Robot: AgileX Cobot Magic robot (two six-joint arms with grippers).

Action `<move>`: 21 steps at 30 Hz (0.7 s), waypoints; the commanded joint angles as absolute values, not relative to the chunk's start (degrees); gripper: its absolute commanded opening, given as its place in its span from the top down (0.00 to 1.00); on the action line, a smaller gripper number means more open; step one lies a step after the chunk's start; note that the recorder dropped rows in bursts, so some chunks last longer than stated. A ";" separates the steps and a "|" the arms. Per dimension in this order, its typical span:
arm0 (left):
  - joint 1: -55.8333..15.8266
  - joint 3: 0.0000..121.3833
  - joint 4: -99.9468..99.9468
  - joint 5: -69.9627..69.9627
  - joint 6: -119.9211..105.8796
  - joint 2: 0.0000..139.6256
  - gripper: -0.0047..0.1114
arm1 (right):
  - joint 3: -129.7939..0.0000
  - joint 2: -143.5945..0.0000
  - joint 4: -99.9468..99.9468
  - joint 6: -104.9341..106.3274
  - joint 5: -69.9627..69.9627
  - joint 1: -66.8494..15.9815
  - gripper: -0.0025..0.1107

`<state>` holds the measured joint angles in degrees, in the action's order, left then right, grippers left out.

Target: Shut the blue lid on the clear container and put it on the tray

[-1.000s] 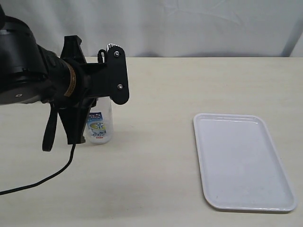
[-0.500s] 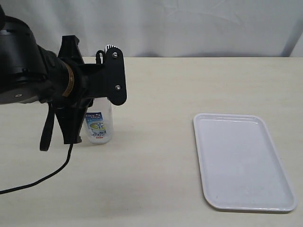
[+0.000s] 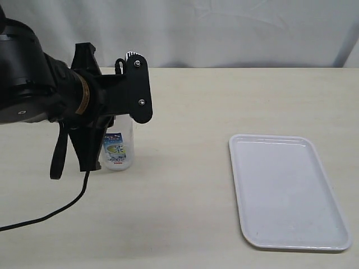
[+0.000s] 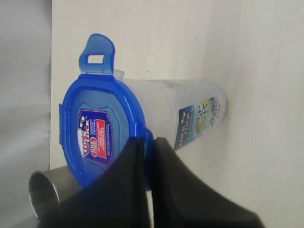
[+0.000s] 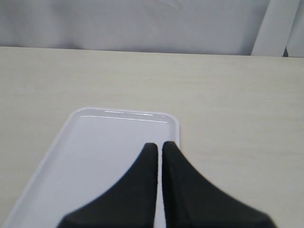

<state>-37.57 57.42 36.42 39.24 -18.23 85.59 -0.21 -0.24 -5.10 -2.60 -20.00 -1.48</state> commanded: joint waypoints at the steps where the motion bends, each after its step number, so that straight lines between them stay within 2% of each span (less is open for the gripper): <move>1: -38.05 57.32 34.85 39.64 -17.83 85.22 0.96 | 0.00 0.00 -5.37 -2.58 -19.82 -1.53 0.94; 10: -38.05 57.32 33.96 40.21 -17.83 85.22 0.95 | 0.00 0.00 -5.37 -2.58 -19.82 -1.53 0.94; 13: -38.05 57.32 33.79 39.95 -17.83 85.22 0.88 | 0.00 0.00 -5.37 -2.58 -19.82 -1.53 0.94; 14: -38.05 57.32 33.79 39.95 -17.83 85.22 0.81 | 0.00 0.00 -5.37 -2.58 -19.82 -1.53 0.94; 16: -38.05 57.32 33.79 40.06 -17.83 85.22 0.74 | 0.00 0.00 -5.37 -2.58 -19.82 -1.53 0.94; 21: -38.05 57.32 33.79 40.06 -17.83 85.22 0.63 | 0.00 0.00 -5.37 -2.58 -19.82 -1.53 0.94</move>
<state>-37.57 57.42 34.35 40.25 -18.23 85.59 -0.21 -0.24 -5.10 -2.60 -20.00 -1.48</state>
